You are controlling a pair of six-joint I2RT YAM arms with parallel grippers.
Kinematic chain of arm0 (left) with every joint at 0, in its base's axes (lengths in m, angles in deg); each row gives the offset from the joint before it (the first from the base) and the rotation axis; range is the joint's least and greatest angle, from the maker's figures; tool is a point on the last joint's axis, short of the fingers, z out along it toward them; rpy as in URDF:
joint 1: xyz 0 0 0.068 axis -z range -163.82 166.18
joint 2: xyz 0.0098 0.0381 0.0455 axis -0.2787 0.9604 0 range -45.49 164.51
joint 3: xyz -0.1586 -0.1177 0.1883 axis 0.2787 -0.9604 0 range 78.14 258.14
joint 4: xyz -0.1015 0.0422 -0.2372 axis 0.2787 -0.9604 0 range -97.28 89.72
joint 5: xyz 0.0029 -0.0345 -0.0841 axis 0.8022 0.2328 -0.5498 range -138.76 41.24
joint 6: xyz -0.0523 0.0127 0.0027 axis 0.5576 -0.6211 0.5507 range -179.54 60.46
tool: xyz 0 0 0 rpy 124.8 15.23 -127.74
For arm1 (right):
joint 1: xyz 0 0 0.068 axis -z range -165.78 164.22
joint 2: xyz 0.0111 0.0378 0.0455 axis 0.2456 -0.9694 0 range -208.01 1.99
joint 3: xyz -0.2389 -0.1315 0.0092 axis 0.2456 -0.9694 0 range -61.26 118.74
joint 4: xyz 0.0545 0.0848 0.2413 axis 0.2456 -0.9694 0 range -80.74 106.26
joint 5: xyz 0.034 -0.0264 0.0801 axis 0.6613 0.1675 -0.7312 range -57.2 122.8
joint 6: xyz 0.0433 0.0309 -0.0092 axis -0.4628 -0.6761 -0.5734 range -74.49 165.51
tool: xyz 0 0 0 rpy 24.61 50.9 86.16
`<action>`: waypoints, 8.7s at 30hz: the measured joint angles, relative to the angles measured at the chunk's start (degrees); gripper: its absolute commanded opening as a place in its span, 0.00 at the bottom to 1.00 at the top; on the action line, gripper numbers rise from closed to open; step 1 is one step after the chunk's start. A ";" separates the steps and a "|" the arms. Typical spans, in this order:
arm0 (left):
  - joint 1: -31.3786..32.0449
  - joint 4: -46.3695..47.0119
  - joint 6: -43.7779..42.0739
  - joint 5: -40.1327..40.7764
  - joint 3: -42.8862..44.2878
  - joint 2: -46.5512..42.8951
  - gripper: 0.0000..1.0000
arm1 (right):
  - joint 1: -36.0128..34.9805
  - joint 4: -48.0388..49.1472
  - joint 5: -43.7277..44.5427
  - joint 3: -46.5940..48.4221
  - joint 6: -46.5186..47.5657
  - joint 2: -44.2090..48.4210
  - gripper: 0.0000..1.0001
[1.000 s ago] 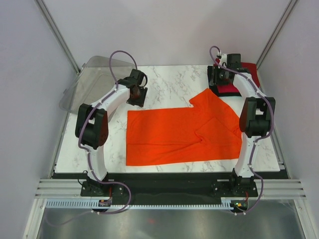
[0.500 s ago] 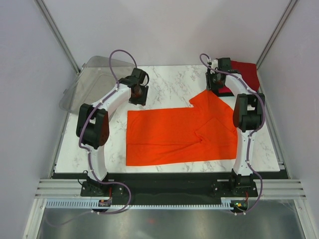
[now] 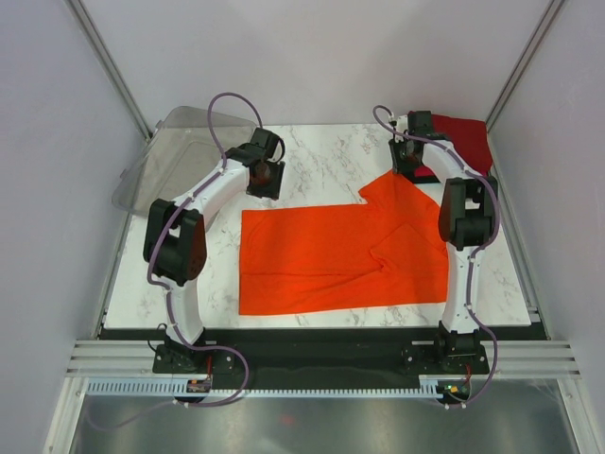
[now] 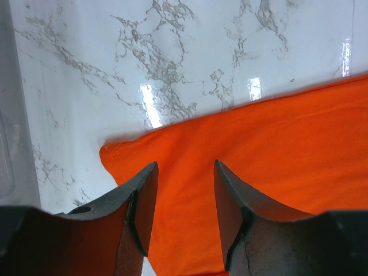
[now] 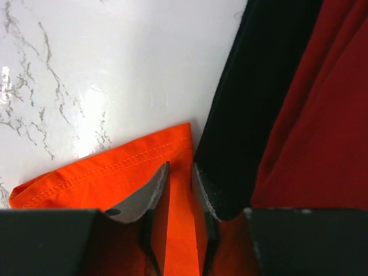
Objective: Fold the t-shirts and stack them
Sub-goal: Fold the tshirt
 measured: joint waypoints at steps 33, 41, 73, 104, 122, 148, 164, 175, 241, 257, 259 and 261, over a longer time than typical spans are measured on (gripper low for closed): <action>-0.02 -6.29 -0.31 5.79 0.35 0.13 0.53 | -2.89 11.45 5.09 -16.85 -0.37 11.37 0.00; -0.17 -6.99 -0.35 5.66 0.35 0.76 0.53 | -2.89 14.84 4.20 -21.16 -0.37 14.36 0.00; -2.43 -2.25 -18.93 3.34 -1.01 5.11 0.51 | -2.89 20.65 1.44 -34.95 -2.29 28.17 0.00; -4.35 -0.04 -23.26 3.65 -1.33 9.66 0.02 | -2.89 22.47 1.20 -38.34 -2.56 31.32 0.00; -2.58 0.48 -21.90 4.26 -6.27 3.15 0.02 | -2.62 24.98 14.45 -45.72 -8.79 36.04 0.00; -1.49 1.99 -16.26 4.33 -17.64 -9.73 0.02 | 1.49 24.57 22.27 -59.23 -19.26 56.22 0.00; 4.55 0.59 -13.11 8.46 -22.75 -15.93 0.02 | 3.10 18.97 20.59 -68.78 -31.82 70.36 0.00; 5.01 -0.87 -8.70 11.37 -26.73 -18.99 0.02 | 6.64 13.77 22.38 -70.82 -38.66 76.15 0.00; -1.36 -8.00 12.28 2.12 -26.21 -13.60 0.50 | 8.87 7.06 3.30 -55.04 -32.87 46.84 0.47; -1.62 -7.91 12.15 2.86 -15.23 -0.22 0.43 | 11.04 10.38 6.43 -54.47 -26.95 39.12 0.00; -1.62 -8.22 12.11 3.13 -12.85 1.44 0.43 | 11.85 11.74 7.85 -54.49 -26.97 38.73 0.00; -1.62 -8.20 12.02 3.48 -10.93 2.64 0.44 | 12.31 13.03 8.68 -54.55 -26.97 38.58 0.00</action>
